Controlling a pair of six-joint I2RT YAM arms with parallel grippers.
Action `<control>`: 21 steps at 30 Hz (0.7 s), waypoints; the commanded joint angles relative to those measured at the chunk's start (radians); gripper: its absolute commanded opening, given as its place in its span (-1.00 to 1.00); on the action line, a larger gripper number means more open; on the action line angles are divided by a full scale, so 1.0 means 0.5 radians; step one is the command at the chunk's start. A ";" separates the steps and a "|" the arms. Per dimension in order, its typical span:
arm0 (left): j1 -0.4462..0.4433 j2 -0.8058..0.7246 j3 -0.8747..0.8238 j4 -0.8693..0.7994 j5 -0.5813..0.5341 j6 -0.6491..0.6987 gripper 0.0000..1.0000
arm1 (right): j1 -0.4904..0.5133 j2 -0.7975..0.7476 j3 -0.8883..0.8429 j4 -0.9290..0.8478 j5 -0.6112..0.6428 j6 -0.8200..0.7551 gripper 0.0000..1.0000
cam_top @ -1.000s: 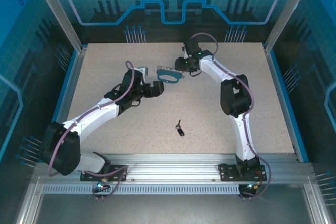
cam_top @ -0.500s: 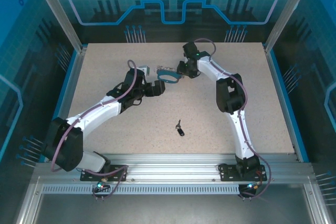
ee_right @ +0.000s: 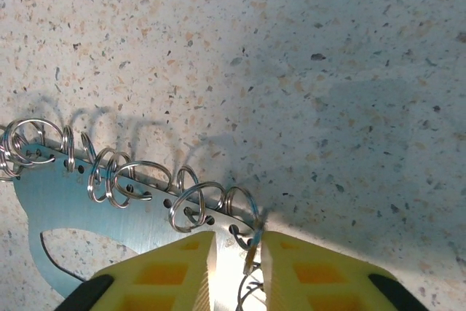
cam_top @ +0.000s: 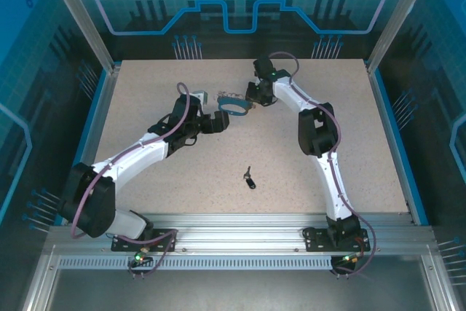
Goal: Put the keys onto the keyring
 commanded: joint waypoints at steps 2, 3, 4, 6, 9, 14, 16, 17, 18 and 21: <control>-0.006 -0.005 0.048 0.012 0.018 -0.026 0.98 | -0.018 0.056 0.052 -0.078 -0.024 0.008 -0.65; -0.006 -0.010 0.047 0.012 0.021 -0.028 0.98 | -0.016 0.049 0.043 -0.078 -0.027 0.010 -0.70; -0.007 -0.015 0.042 0.013 0.020 -0.032 0.98 | -0.017 0.040 0.034 -0.074 -0.026 0.008 -0.73; -0.007 -0.021 0.036 0.015 0.018 -0.034 0.98 | -0.016 0.019 0.010 -0.066 -0.022 0.005 -0.80; -0.006 -0.030 0.027 0.018 0.018 -0.045 0.98 | -0.016 -0.004 -0.012 -0.066 -0.019 -0.001 -0.90; -0.007 -0.046 0.017 0.024 0.017 -0.049 0.98 | -0.014 -0.055 -0.078 -0.054 -0.021 -0.009 -1.00; -0.007 -0.051 0.014 0.021 0.017 -0.048 0.98 | -0.011 -0.083 -0.118 -0.042 -0.025 -0.009 -1.00; -0.007 -0.054 0.014 0.021 0.019 -0.048 0.98 | -0.006 -0.103 -0.152 -0.030 -0.027 -0.009 -1.00; -0.007 -0.058 0.011 0.021 0.017 -0.048 0.98 | -0.002 -0.129 -0.189 -0.015 -0.030 -0.006 -1.00; -0.007 -0.062 0.005 0.027 0.017 -0.049 0.98 | 0.019 -0.226 -0.324 0.044 -0.036 0.001 -1.00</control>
